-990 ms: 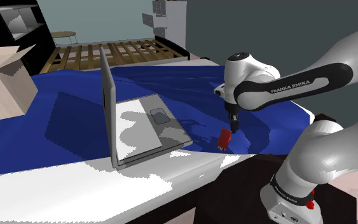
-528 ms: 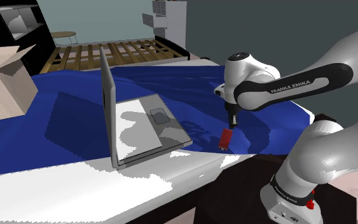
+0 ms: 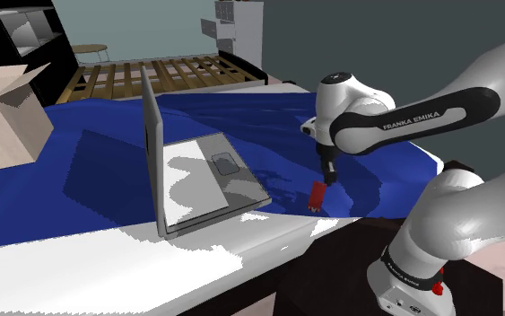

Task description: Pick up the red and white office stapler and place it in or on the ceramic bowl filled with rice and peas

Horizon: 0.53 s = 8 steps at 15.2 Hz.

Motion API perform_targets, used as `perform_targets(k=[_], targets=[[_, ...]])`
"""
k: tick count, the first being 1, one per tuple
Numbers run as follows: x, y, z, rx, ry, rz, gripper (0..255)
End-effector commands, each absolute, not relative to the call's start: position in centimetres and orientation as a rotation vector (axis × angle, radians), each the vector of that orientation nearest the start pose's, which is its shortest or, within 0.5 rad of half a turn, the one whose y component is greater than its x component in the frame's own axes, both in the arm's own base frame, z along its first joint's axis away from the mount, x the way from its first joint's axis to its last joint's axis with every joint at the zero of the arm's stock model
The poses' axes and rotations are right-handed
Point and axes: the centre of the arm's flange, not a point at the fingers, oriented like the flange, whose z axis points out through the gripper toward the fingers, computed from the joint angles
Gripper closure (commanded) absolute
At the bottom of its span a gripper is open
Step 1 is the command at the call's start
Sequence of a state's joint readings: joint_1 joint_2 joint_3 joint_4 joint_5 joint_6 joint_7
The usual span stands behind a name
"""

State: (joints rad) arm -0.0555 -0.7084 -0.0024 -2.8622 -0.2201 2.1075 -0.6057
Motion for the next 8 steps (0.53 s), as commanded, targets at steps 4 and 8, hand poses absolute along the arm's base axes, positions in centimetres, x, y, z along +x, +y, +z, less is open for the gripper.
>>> perform_targets(k=[4, 8], targets=[[30.3, 1.3, 40.3, -2.543, -1.942, 0.155, 0], [29.3, 3.0, 41.5, -2.152, -2.295, 0.140, 0]])
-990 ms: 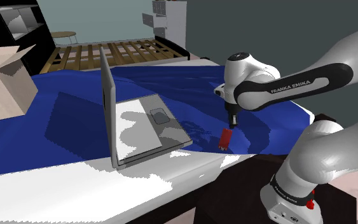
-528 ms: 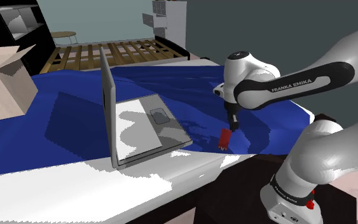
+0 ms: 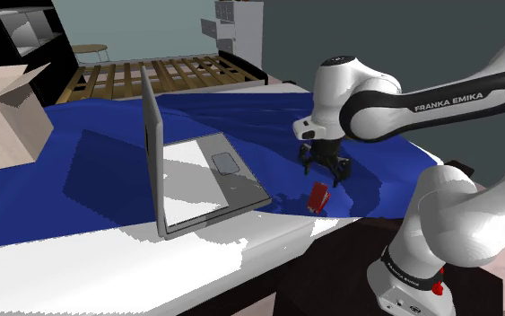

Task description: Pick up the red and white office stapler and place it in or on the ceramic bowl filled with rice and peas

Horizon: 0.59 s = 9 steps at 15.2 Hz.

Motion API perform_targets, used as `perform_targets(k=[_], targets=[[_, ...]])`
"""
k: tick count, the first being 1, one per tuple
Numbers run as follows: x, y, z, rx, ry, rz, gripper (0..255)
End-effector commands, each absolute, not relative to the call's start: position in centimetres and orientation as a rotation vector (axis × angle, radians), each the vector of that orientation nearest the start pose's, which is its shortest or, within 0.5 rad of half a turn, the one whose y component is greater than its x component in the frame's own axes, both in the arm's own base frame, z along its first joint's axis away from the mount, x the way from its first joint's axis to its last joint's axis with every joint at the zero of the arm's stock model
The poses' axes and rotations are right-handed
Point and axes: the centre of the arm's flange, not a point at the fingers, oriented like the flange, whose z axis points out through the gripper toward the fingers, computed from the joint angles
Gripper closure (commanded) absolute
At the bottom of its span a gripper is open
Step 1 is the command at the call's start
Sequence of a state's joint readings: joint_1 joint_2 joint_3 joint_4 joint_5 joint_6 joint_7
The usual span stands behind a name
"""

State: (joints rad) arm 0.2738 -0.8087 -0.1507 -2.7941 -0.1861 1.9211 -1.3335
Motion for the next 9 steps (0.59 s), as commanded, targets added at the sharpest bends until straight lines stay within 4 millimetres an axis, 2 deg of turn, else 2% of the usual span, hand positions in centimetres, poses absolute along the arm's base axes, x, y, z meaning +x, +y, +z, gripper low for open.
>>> perform_targets(k=[1, 6, 9], targets=[[29.2, 3.0, 41.0, 2.142, 2.284, -0.139, 0], [29.1, 2.8, 38.1, 2.142, 2.284, -0.139, 0], [29.1, 2.8, 38.1, 2.142, 2.284, -0.139, 0]])
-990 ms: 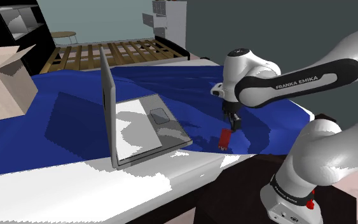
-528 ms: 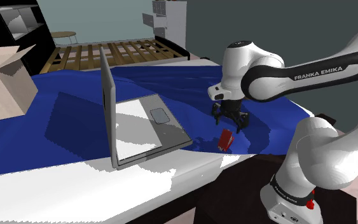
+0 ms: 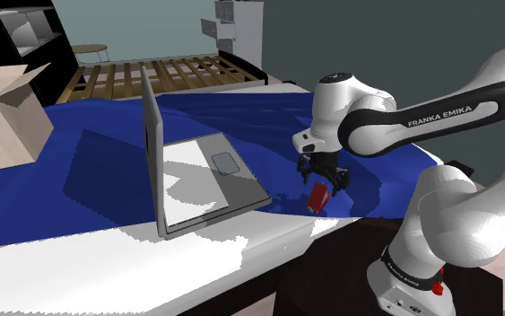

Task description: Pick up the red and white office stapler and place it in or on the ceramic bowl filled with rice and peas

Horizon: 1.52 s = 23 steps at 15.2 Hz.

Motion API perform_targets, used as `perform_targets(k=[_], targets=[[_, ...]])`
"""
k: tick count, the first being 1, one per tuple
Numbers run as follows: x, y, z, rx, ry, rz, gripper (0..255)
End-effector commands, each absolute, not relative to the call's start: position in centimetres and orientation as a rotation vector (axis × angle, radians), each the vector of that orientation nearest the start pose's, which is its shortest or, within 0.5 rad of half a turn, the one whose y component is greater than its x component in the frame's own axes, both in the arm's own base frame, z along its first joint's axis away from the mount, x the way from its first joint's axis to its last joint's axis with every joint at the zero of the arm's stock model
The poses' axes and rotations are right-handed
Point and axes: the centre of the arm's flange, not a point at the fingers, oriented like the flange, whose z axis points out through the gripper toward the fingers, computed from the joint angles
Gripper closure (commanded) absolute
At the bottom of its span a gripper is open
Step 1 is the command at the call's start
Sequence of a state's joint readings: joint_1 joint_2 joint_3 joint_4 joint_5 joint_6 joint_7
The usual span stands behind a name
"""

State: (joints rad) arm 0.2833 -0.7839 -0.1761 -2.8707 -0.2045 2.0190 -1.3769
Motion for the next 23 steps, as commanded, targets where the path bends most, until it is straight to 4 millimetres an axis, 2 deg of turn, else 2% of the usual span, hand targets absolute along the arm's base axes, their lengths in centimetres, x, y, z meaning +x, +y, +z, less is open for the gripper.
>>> perform_targets(k=[1, 5, 6, 15, 23], targets=[[29.1, 2.8, 38.1, 2.142, 2.284, -0.139, 0], [29.1, 2.8, 38.1, 2.142, 2.284, -0.139, 0], [29.1, 2.8, 38.1, 2.142, 2.284, -0.139, 255], [29.1, 2.8, 38.1, 2.142, 2.284, -0.139, 255], [29.1, 2.8, 42.3, 2.142, 2.284, -0.139, 255]])
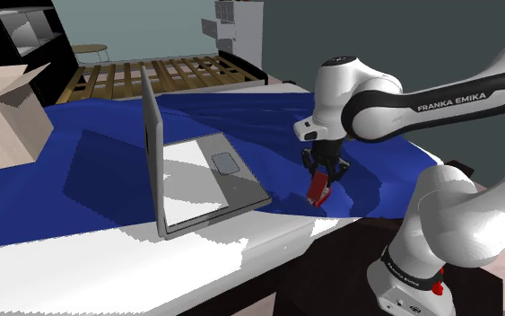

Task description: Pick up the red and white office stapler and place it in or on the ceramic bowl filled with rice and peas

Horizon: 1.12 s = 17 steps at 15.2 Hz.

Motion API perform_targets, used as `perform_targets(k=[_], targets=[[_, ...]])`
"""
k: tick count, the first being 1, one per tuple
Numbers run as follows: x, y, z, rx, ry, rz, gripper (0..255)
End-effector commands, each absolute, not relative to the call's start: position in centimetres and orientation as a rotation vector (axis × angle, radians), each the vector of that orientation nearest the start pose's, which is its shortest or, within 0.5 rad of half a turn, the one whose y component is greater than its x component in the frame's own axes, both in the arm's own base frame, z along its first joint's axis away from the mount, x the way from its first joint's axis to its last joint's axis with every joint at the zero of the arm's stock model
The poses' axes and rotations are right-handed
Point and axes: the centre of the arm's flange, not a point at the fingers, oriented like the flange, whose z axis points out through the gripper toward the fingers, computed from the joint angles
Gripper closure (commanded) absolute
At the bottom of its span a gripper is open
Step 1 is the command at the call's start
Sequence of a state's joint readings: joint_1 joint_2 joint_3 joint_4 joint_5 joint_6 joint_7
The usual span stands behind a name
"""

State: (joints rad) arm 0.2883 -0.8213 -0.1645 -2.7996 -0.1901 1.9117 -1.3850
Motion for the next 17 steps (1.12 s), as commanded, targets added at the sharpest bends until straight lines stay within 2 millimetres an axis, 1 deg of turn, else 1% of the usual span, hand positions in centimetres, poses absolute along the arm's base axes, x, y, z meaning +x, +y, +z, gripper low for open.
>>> perform_targets(k=[1, 17], targets=[[29.1, 2.8, 42.8, 2.142, 2.284, -0.139, 255], [29.1, 2.8, 51.3, 2.142, 2.284, -0.139, 255]])
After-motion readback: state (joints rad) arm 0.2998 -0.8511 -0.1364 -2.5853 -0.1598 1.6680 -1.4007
